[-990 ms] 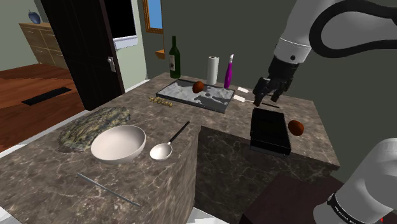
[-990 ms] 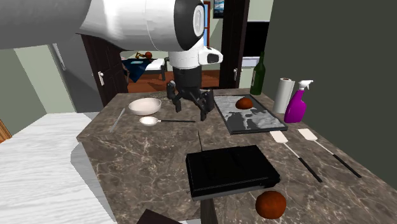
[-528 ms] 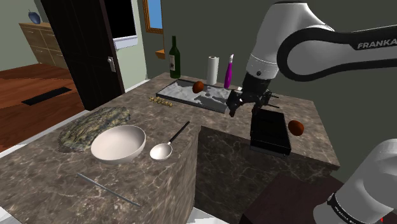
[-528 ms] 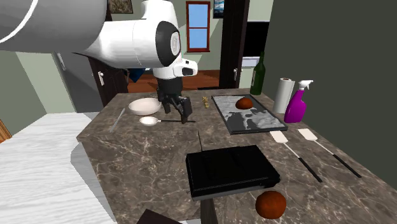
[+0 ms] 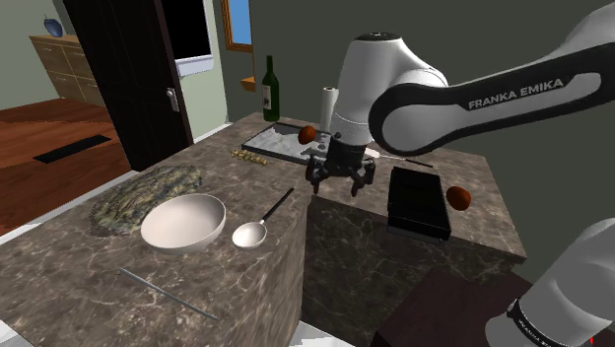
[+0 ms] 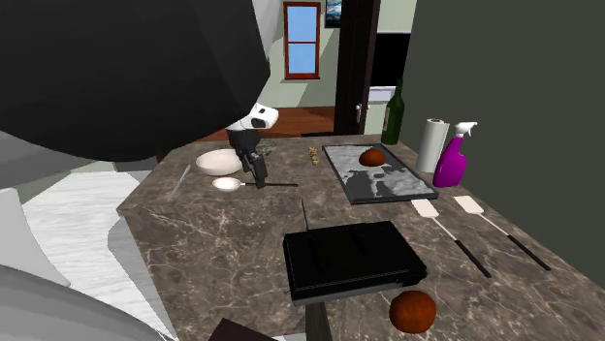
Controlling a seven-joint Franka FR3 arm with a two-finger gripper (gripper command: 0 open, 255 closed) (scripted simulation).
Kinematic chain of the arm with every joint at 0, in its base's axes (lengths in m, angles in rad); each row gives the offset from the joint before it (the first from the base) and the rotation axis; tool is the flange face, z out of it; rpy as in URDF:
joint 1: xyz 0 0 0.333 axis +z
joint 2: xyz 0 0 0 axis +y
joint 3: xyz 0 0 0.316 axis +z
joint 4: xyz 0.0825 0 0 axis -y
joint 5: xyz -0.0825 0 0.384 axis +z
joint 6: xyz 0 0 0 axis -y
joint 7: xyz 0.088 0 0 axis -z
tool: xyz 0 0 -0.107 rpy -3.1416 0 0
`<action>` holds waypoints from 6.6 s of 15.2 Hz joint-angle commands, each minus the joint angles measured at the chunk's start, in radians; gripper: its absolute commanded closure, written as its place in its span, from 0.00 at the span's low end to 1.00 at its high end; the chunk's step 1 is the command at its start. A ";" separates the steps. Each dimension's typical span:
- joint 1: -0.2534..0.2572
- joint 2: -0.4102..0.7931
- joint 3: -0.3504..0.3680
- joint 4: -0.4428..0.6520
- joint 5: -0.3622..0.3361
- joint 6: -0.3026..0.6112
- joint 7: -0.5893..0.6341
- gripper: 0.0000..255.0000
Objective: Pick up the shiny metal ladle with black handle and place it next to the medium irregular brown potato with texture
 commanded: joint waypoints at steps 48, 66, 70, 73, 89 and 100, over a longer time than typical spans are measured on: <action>0.162 0.747 -0.002 0.615 -0.532 -0.076 0.797 1.00; 0.133 0.657 0.030 0.710 -0.460 -0.238 0.727 1.00; 0.009 0.499 0.045 0.510 -0.366 -0.154 0.639 1.00; -0.064 0.384 0.039 0.382 -0.286 -0.104 0.553 1.00; -0.207 -0.071 -0.207 -0.078 0.004 -0.004 0.040 1.00; -0.282 -0.207 -0.430 -0.222 0.002 -0.001 -0.259 1.00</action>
